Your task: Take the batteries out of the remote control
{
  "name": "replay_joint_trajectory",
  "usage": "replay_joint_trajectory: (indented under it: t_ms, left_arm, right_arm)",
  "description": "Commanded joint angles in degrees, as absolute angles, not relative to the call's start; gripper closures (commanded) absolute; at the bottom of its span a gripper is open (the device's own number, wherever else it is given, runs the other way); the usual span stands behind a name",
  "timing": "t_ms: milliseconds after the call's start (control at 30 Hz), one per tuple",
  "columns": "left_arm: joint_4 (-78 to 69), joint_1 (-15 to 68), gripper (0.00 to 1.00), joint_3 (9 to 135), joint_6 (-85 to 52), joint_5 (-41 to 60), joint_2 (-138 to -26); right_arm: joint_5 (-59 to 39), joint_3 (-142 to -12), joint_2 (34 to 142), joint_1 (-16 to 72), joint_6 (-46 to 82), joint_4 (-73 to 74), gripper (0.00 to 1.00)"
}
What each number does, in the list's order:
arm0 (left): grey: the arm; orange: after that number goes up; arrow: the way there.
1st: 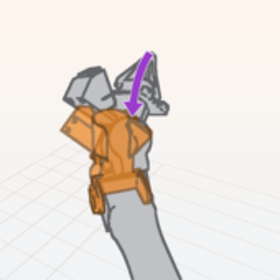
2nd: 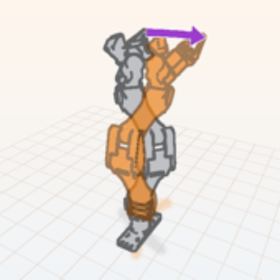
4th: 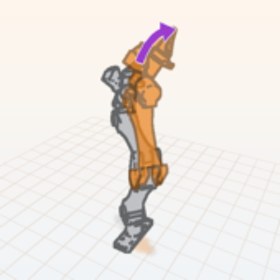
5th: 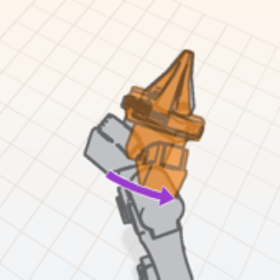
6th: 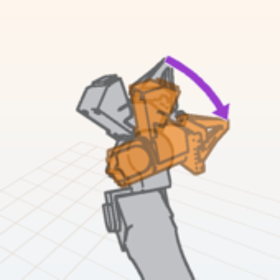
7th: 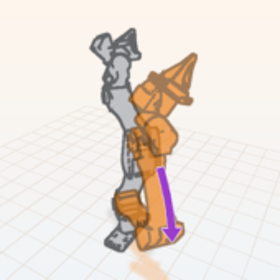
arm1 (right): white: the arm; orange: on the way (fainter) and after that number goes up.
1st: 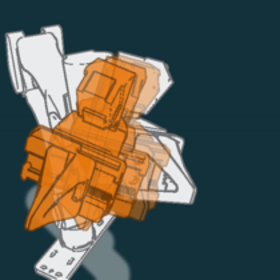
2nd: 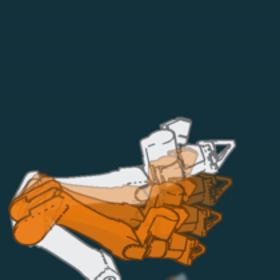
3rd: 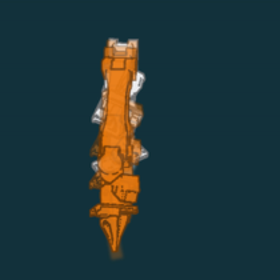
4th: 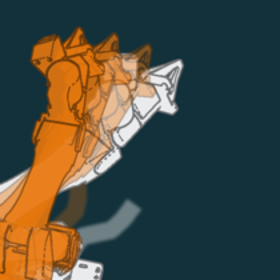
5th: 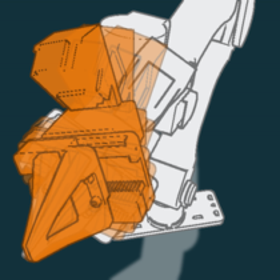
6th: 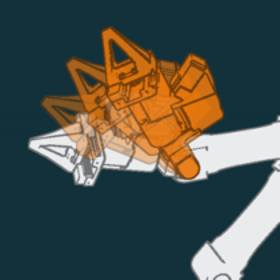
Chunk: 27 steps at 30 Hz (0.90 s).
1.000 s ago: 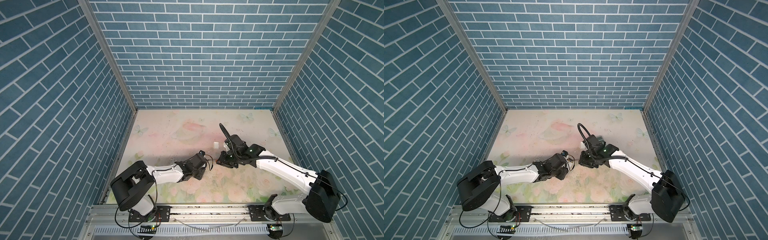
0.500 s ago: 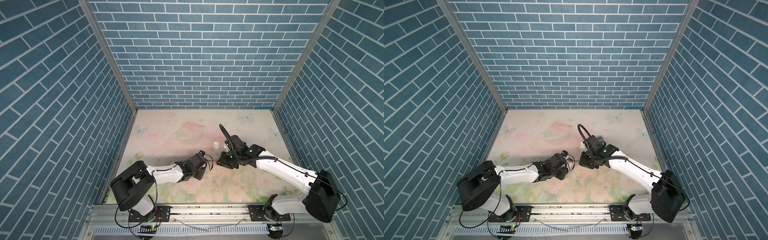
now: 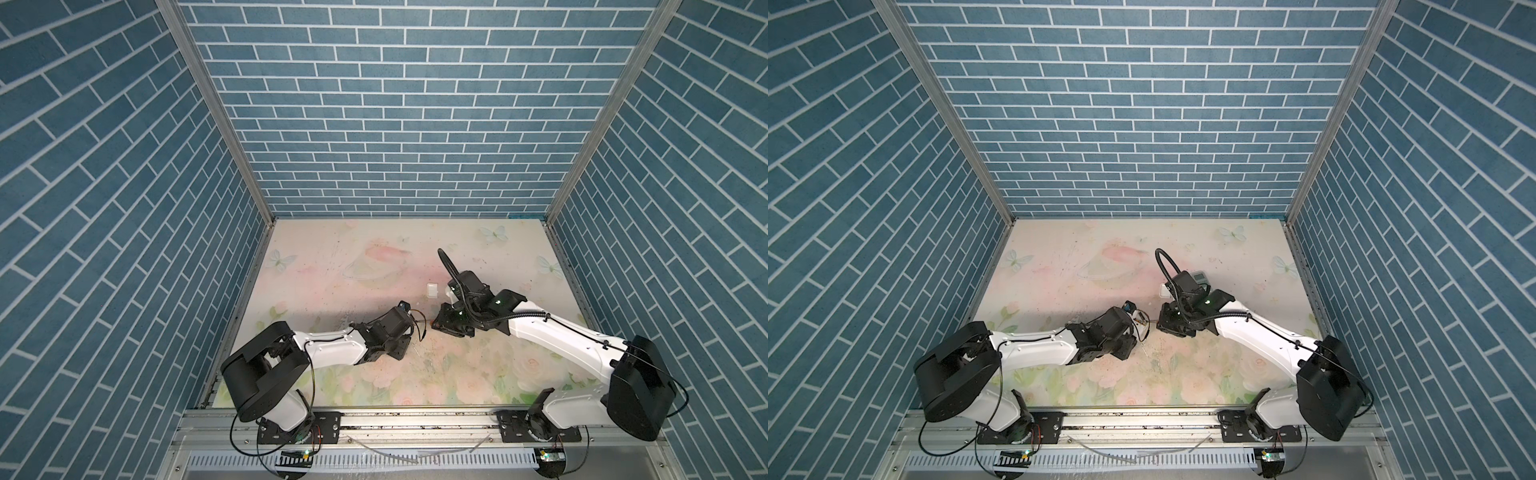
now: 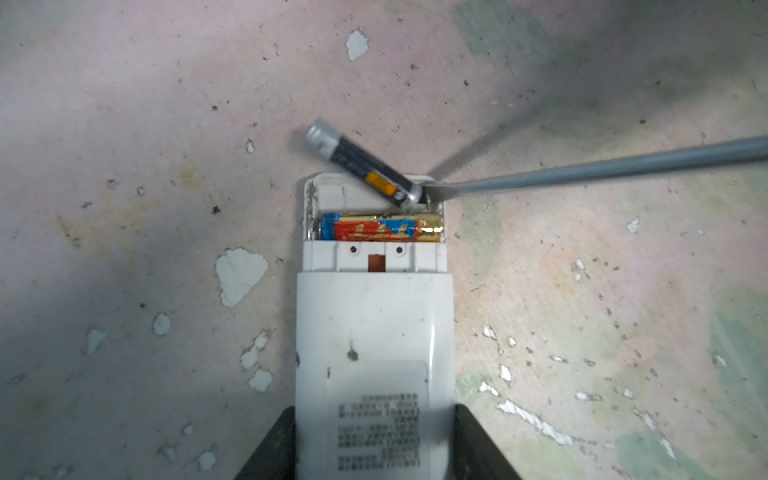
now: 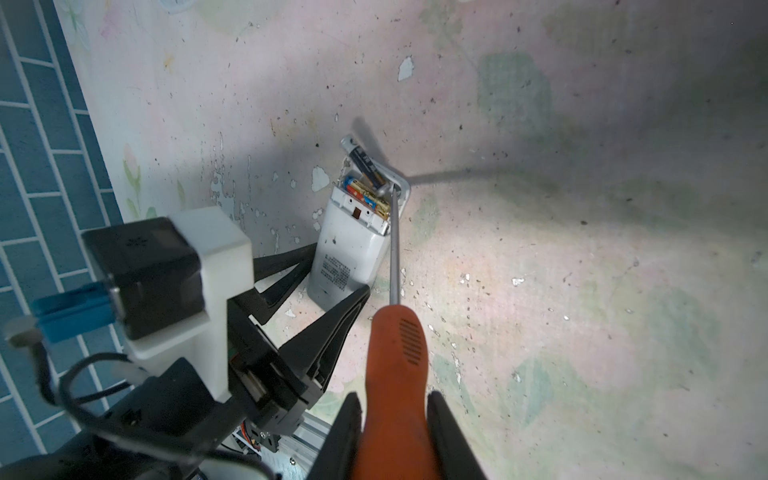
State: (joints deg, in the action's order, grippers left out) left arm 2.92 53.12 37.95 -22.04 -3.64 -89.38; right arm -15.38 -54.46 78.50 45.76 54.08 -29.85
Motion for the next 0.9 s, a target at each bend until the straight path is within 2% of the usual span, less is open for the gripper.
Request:
replay_joint_trajectory:
  t_ms: [0,433,867]
  left_arm:
    - [9.40,54.55,0.96,34.80,-21.11,6.64,-94.92]
    - [10.47,54.53,0.97,35.57,-20.39,6.86,-95.21]
    - [13.68,54.56,0.98,39.54,-12.01,10.05,-93.79]
  right_arm:
    - [-17.66,-53.20,78.40,45.80,55.24,-25.41,1.00]
    - [-18.37,-54.70,78.07,45.78,54.72,-23.92,1.00]
    - [-14.43,-57.25,69.14,42.82,46.83,-37.43,1.00]
